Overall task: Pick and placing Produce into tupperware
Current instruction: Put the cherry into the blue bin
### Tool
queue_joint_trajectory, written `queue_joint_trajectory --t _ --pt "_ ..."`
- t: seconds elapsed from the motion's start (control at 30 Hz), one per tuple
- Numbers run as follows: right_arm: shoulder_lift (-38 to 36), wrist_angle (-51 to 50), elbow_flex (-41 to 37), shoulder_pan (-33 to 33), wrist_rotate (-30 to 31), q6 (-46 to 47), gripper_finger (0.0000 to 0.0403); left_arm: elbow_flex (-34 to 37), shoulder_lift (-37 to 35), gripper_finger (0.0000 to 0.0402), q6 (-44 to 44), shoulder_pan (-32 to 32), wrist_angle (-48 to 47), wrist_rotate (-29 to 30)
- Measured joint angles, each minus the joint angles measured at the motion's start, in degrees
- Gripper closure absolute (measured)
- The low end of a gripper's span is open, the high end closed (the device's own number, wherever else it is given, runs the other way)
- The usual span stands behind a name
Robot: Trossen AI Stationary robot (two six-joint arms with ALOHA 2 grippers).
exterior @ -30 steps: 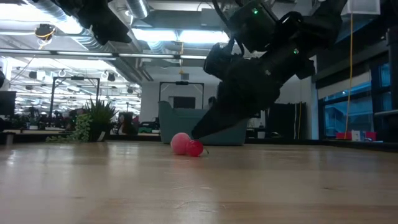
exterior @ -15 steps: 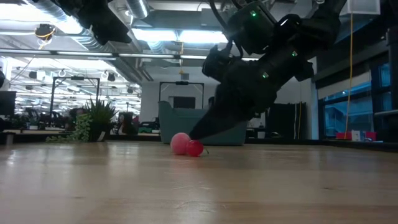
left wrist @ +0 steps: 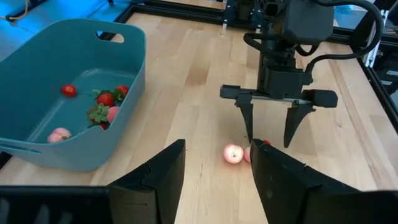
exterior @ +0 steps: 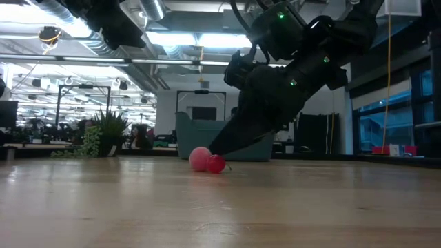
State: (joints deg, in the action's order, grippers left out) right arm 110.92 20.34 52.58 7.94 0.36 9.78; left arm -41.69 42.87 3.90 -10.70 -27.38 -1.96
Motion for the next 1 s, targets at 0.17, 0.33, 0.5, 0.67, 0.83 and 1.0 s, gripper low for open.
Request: queue_joint_trajectory --t 0.17,0.33,0.5,0.67,0.83,1.0 --pt "1.24 -0.16 0.08 -0.2 0.05 -1.53 0.0112 0.0 0.0 0.0227 0.0 0.02 0.0 0.0" --pt "1.29 0.08 0.1 -0.2 3.02 -4.35 0.0112 0.0 0.0 0.0227 0.0 0.01 0.01 0.0" --pt "2.93 0.11 0.08 -0.22 3.08 -4.42 0.0112 0.0 -0.01 0.0227 0.0 0.01 0.01 0.0" --pt "5.15 0.52 2.55 -0.22 2.99 -4.72 0.0111 0.0 0.02 0.0227 0.0 0.0 0.04 0.17" --pt "5.74 -3.07 4.96 -0.22 2.56 -5.87 0.0113 -0.02 0.32 0.0227 0.02 0.02 -0.16 1.44" --pt "5.61 -5.48 5.38 -0.12 2.64 -4.29 0.0134 -0.02 0.33 0.0227 0.02 0.02 -0.17 1.44"
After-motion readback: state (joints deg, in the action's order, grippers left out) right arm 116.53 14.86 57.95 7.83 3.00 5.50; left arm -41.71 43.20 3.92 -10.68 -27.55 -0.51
